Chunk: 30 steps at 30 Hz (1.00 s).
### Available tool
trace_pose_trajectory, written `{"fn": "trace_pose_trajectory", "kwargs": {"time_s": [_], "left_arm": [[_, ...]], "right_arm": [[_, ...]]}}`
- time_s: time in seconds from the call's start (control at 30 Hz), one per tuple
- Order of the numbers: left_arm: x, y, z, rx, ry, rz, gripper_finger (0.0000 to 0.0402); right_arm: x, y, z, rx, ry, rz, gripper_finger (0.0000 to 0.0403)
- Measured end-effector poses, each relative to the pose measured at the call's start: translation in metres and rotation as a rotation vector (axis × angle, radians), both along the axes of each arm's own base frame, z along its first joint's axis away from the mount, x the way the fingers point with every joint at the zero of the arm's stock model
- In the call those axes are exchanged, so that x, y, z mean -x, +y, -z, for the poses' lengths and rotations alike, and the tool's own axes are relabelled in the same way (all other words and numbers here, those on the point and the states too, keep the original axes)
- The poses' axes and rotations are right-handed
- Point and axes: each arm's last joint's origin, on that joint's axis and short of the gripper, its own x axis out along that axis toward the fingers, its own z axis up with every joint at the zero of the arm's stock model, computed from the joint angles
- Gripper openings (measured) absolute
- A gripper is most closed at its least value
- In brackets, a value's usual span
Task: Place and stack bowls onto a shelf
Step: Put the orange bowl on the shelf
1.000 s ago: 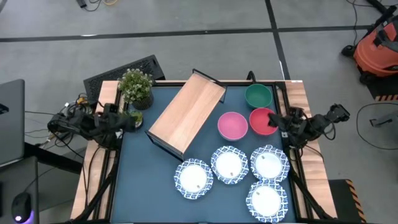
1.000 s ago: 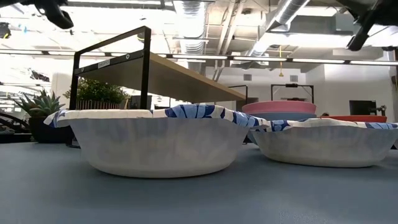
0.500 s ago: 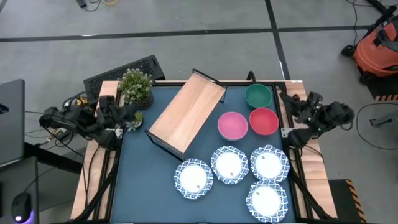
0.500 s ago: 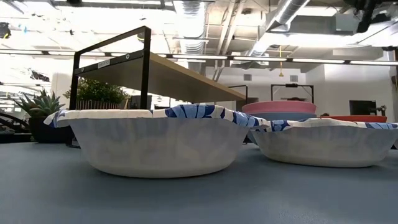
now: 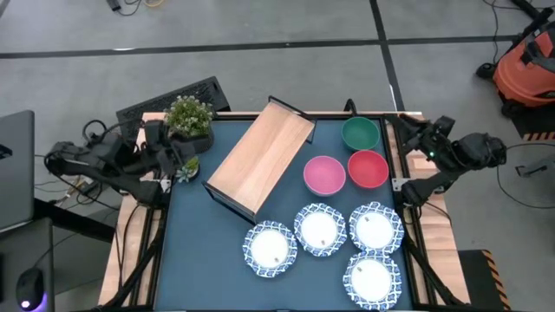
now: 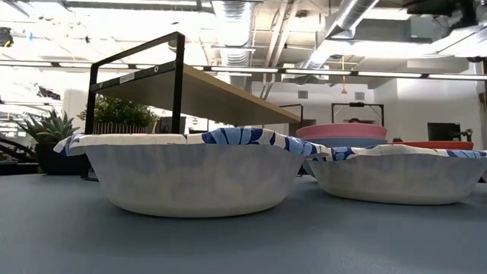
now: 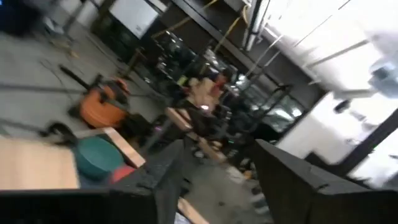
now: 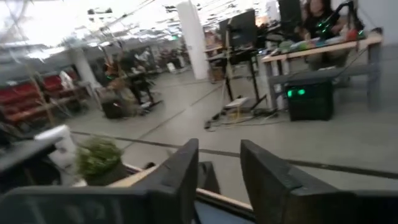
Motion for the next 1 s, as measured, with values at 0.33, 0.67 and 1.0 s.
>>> {"fn": "trace_pose_trajectory", "kwargs": {"time_s": [0.33,0.67,1.0], "left_arm": [[0.017,0.029,-0.031,-0.065,0.158,-0.136,0.0242],[0.001,0.052,-0.035,-0.084,0.175,0.081,0.0243],[-0.036,0.111,-0.020,-0.011,0.221,0.264,0.0243]], "right_arm": [[0.005,-0.003,-0.006,-0.006,0.028,0.129,0.0235],[0.007,0.009,-0.072,0.338,-0.293,-0.581,0.0217],[-0.009,0.015,-0.070,0.265,-0.149,-0.576,0.0216]]}}
